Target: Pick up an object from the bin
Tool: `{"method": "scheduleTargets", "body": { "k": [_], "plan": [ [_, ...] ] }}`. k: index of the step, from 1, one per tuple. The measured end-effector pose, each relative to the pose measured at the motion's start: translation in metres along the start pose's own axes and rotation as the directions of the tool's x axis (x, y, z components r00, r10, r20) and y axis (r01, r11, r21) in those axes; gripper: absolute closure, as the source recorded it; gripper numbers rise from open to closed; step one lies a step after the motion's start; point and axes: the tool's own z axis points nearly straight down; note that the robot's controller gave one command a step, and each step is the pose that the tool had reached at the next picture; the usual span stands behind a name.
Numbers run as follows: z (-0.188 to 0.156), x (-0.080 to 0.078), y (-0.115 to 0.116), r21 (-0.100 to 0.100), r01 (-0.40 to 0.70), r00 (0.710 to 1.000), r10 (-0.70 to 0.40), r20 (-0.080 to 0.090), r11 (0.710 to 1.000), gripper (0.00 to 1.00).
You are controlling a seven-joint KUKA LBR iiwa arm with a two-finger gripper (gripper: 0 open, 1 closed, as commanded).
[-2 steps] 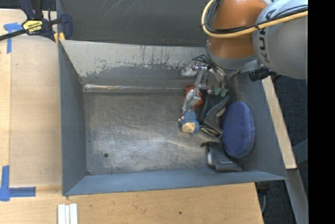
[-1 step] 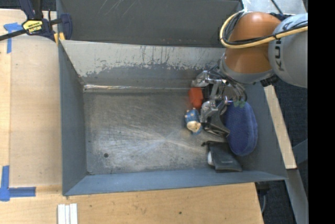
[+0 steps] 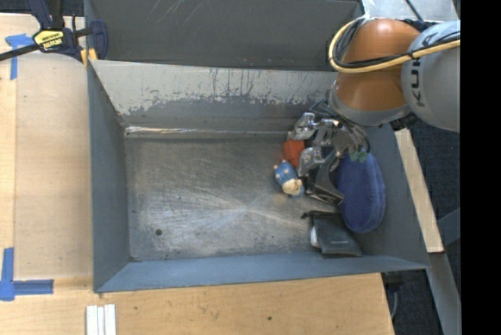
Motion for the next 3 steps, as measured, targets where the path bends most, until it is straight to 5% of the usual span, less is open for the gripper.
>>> {"method": "scheduleTargets", "body": {
  "k": [2,3],
  "plan": [
    [-0.089,-0.014,0.013,0.000,0.028,1.000,-0.028,0.001,1.000,1.00],
    [-0.170,-0.016,0.017,0.001,0.035,0.999,-0.035,0.005,0.999,1.00]
  ]
}}
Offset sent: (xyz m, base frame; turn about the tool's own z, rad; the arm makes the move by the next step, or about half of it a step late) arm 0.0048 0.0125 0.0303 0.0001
